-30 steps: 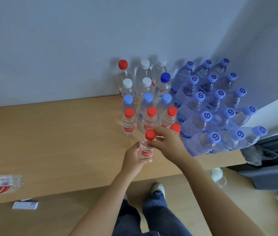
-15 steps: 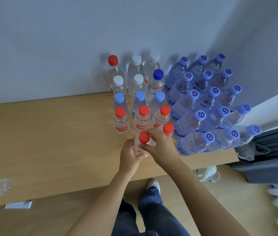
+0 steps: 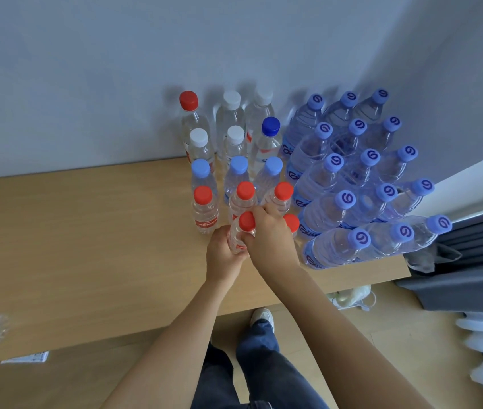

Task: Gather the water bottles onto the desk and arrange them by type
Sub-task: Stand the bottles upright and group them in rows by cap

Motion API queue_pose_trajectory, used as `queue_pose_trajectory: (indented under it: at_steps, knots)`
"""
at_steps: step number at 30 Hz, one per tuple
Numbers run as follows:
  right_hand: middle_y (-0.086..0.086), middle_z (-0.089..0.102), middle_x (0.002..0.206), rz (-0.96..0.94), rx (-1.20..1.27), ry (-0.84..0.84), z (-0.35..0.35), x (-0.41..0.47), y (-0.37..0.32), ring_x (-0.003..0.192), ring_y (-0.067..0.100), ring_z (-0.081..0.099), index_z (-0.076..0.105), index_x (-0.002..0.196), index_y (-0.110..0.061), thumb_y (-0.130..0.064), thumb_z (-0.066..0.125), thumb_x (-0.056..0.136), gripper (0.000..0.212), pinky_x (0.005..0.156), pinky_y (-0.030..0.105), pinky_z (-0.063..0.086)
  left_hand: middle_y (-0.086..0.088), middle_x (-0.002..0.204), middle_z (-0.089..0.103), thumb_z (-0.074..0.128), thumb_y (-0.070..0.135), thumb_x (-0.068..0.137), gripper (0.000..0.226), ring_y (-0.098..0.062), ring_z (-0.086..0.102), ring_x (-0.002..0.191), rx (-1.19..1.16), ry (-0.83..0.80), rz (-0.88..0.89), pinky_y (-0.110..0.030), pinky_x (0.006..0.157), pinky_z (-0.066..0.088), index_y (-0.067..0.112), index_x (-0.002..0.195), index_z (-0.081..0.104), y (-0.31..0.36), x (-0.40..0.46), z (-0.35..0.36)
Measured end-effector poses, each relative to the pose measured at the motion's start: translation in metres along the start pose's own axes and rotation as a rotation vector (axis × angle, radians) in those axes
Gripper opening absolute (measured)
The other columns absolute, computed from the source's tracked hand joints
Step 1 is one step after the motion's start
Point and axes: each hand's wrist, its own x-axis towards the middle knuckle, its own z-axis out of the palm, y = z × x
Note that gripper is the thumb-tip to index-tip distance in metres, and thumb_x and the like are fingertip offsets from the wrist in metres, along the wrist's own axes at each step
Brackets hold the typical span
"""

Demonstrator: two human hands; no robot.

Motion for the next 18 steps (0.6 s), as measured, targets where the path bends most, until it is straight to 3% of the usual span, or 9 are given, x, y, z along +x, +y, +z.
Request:
queue_pose_trajectory:
  at_steps: [4, 7, 9, 12, 14, 18]
  knots:
    - [0.011, 0.053, 0.114, 0.020, 0.018, -0.023, -0.001, 0.001, -0.001, 0.094, 0.025, 0.057, 0.057, 0.108, -0.004, -0.003, 0.061, 0.089, 0.019, 0.076, 0.031, 0.046, -0.004, 0.088, 0.064, 0.073, 0.022, 0.070, 0.022, -0.016, 0.059, 0.081, -0.022, -0.023, -0.002, -0.015, 0.070, 0.041, 0.022, 0.087, 0.059, 0.002, -0.001, -0.001]
    - [0.012, 0.051, 0.116, 0.023, 0.051, -0.060, -0.004, 0.002, -0.003, 0.098, 0.026, 0.056, 0.056, 0.111, -0.003, -0.007, 0.064, 0.087, 0.025, 0.079, 0.031, 0.045, 0.003, 0.082, 0.061, 0.066, 0.044, 0.063, 0.029, -0.004, 0.057, 0.076, -0.018, -0.053, 0.002, -0.010, 0.067, 0.039, 0.026, 0.084, 0.057, 0.005, 0.000, -0.004]
    - [0.013, 0.051, 0.118, 0.025, 0.077, -0.090, -0.008, 0.004, -0.005, 0.101, 0.028, 0.055, 0.053, 0.117, -0.004, -0.010, 0.067, 0.085, 0.036, 0.080, 0.031, 0.044, 0.006, 0.086, 0.060, 0.075, 0.037, 0.062, 0.033, 0.001, 0.056, 0.079, 0.006, -0.111, -0.019, -0.011, 0.071, 0.040, 0.027, 0.089, 0.059, 0.005, 0.000, -0.010]
    - [0.011, 0.054, 0.115, 0.037, 0.141, -0.081, -0.019, 0.008, -0.011, 0.099, 0.026, 0.057, 0.054, 0.118, -0.006, -0.017, 0.071, 0.082, 0.041, 0.077, 0.030, 0.046, -0.003, 0.118, 0.061, 0.088, 0.011, 0.067, 0.066, -0.015, 0.058, 0.111, 0.028, -0.113, -0.050, -0.030, 0.097, 0.046, 0.009, 0.125, 0.057, -0.001, -0.007, -0.027]
    - [0.009, 0.058, 0.110, 0.024, 0.165, -0.042, -0.027, 0.011, -0.019, 0.097, 0.024, 0.058, 0.057, 0.114, -0.007, -0.022, 0.072, 0.082, 0.038, 0.079, 0.034, 0.049, 0.000, 0.126, 0.058, 0.087, 0.010, 0.070, 0.067, -0.015, 0.055, 0.118, 0.019, -0.072, -0.055, -0.028, 0.104, 0.043, 0.008, 0.129, 0.055, -0.006, -0.016, -0.044]
    - [0.005, 0.062, 0.104, -0.026, 0.188, 0.010, -0.037, 0.013, -0.047, 0.096, 0.021, 0.060, 0.060, 0.112, -0.012, -0.027, 0.070, 0.083, 0.034, 0.081, 0.036, 0.050, 0.020, 0.119, 0.055, 0.085, 0.013, 0.076, 0.059, -0.003, 0.053, 0.116, -0.043, 0.031, -0.121, -0.014, 0.101, 0.040, 0.021, 0.126, 0.055, -0.021, -0.040, -0.088]
